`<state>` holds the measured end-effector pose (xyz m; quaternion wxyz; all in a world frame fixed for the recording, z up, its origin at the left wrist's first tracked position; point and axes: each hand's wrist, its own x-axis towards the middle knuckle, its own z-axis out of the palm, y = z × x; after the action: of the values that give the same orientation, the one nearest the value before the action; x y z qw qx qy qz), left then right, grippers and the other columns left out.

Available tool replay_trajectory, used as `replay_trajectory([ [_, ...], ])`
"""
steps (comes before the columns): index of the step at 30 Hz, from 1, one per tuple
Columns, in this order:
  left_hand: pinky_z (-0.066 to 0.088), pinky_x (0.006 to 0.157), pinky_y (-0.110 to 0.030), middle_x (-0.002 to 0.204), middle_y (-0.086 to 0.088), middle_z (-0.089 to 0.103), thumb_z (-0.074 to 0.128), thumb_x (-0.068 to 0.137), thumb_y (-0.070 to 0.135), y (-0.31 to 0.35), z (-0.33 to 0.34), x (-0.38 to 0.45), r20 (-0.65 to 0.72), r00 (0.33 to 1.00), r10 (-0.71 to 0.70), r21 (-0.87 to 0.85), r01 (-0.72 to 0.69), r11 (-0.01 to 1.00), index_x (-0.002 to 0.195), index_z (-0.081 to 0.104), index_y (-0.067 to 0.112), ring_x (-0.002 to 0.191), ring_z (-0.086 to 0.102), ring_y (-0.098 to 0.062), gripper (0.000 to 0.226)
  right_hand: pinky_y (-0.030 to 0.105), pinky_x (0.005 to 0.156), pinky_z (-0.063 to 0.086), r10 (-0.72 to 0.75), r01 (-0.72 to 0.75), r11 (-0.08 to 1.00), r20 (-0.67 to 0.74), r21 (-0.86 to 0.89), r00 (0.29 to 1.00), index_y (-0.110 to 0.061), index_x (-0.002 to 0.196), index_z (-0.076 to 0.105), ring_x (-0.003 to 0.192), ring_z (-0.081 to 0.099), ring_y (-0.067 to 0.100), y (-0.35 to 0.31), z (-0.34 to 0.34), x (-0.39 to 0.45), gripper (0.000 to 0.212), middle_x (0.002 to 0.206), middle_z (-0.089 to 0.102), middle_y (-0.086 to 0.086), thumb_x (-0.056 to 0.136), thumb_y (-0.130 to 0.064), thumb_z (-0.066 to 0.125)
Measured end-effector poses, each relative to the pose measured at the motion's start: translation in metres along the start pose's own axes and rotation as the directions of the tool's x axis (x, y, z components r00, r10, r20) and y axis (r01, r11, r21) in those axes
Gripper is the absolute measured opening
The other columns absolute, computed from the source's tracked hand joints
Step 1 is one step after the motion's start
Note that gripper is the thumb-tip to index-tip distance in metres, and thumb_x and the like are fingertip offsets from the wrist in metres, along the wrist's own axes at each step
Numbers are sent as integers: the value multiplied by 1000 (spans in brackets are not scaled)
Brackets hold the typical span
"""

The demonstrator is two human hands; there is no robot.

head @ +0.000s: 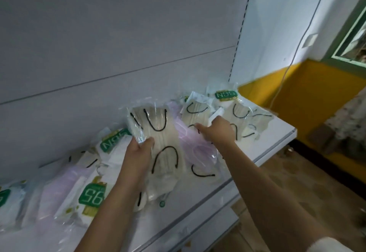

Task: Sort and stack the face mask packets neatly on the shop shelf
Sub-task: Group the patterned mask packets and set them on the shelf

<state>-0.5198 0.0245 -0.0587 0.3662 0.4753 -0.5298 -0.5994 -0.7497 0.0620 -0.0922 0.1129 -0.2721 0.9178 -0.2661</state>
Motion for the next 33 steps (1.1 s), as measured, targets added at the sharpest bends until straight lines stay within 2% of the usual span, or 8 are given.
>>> replay_trajectory([
  [4,42,57,-26,88,3,63,54,101,22,7,29,7,-102,993,-52,-40,48,998,105,58,24,76,60,-12,6,30,67,45,-224,218,970,47,111,973,-19,82,56,88,64,24,-12,8,32,19,82,60,-3,85,-34,68],
  [10,34,51,-28,62,6,46,52,96,23,10,43,22,-276,960,-41,-36,32,999,87,48,18,60,42,-17,11,26,65,45,-449,610,657,-421,442,788,-18,93,67,72,61,7,-32,-36,52,7,77,66,-8,95,-25,63],
  [14,35,55,-26,62,5,41,52,96,29,15,62,24,-252,966,-64,-167,22,986,80,44,22,58,41,-16,19,19,56,42,-318,380,425,-258,822,913,-14,93,64,56,52,6,-35,-71,53,8,69,64,-5,94,-22,66],
  [17,53,75,-22,76,20,72,53,99,44,16,96,19,-52,995,-80,-282,62,957,90,66,29,71,67,4,22,25,70,54,-394,232,591,26,773,919,-11,96,69,70,67,10,-15,-61,40,15,77,71,-4,87,-23,74],
  [20,58,68,-26,91,5,78,65,96,27,8,122,19,-9,1000,-21,-115,20,993,111,71,20,86,75,-11,18,28,75,55,-439,277,716,105,640,892,-14,85,68,70,65,8,19,-37,25,18,71,67,-11,85,-30,77],
  [23,58,67,-27,99,-2,78,66,94,12,-7,129,25,-25,998,-54,-86,52,995,110,70,17,89,75,-18,18,36,85,55,-318,319,859,-70,400,945,-17,110,67,91,66,13,65,-35,46,37,100,70,-2,88,-47,68],
  [27,53,98,-47,108,-3,76,67,93,13,-15,137,26,-16,997,-78,-62,77,995,116,69,19,105,71,-25,24,48,108,34,-44,36,998,-137,-60,990,-11,154,22,136,38,36,117,-57,97,103,148,44,12,79,-66,66],
  [33,54,95,-45,107,0,76,66,94,16,-15,146,28,1,999,-35,-40,35,999,117,68,22,104,71,-23,24,45,99,45,-117,166,947,-183,274,976,-19,132,56,115,54,27,126,-49,120,45,101,63,-3,89,-21,68],
])
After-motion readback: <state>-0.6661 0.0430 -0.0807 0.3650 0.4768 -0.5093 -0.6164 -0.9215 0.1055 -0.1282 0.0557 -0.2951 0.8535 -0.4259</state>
